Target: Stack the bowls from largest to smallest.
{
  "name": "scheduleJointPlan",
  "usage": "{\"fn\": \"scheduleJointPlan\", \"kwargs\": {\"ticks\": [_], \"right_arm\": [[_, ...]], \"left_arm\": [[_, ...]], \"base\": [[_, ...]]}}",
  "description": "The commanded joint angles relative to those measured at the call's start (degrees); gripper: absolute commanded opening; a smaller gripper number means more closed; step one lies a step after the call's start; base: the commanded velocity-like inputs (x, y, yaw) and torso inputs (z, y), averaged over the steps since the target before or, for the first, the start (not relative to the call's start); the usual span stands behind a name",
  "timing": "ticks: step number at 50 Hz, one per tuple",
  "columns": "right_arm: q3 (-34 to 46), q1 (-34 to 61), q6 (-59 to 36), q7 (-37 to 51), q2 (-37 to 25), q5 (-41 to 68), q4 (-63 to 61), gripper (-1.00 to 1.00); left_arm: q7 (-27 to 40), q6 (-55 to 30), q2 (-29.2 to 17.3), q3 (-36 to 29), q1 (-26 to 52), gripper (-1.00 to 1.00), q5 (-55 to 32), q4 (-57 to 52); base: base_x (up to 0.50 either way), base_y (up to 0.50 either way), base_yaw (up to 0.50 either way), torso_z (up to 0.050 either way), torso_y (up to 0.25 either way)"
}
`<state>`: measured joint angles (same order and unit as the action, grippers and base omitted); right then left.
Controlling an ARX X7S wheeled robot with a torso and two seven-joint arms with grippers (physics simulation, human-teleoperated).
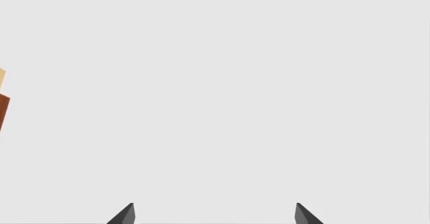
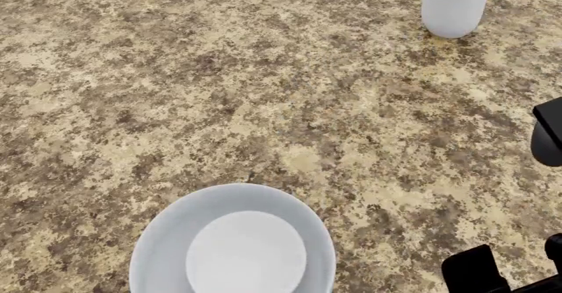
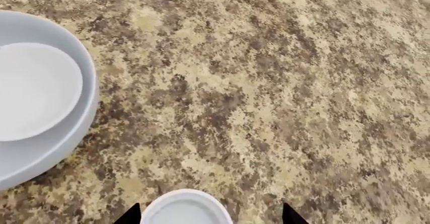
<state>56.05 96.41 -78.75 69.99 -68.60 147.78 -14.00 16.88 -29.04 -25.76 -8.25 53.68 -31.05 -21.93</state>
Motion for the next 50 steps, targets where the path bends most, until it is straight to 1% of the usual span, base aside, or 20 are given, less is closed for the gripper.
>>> {"fn": "scheduleJointPlan", "kwargs": {"ticks": [1, 12, 31, 50], "right_arm": [[-0.1, -0.2, -0.1, -1.0, -1.3, -0.6, -0.9, 1.0], [-1.9, -4.3, 1.5, -5.0, -3.4, -4.4, -3.0, 1.0], [-2.0, -6.2, 1.9, -6.7, -4.9, -6.6, -3.6, 1.0], [-3.4, -10.6, 3.9, -12.3, -6.4, -13.0, -4.2, 1.0]], "left_arm": [[-0.9, -0.7, 0.7, 1.4, -0.1, 1.0, 1.0, 0.5], [-0.8, -0.6, 0.6, 1.4, -0.1, 1.0, 0.9, 0.4], [-0.8, -0.4, 0.3, 1.4, -0.2, 1.0, 0.7, 0.5], [-0.4, -0.9, -0.1, 1.4, -0.1, 1.0, 0.3, -0.2]], "base": [[0.0, 0.0, 0.0, 0.0, 0.0], [0.0, 0.0, 0.0, 0.0, 0.0], [0.0, 0.0, 0.0, 0.0, 0.0], [0.0, 0.0, 0.0, 0.0, 0.0]]}}
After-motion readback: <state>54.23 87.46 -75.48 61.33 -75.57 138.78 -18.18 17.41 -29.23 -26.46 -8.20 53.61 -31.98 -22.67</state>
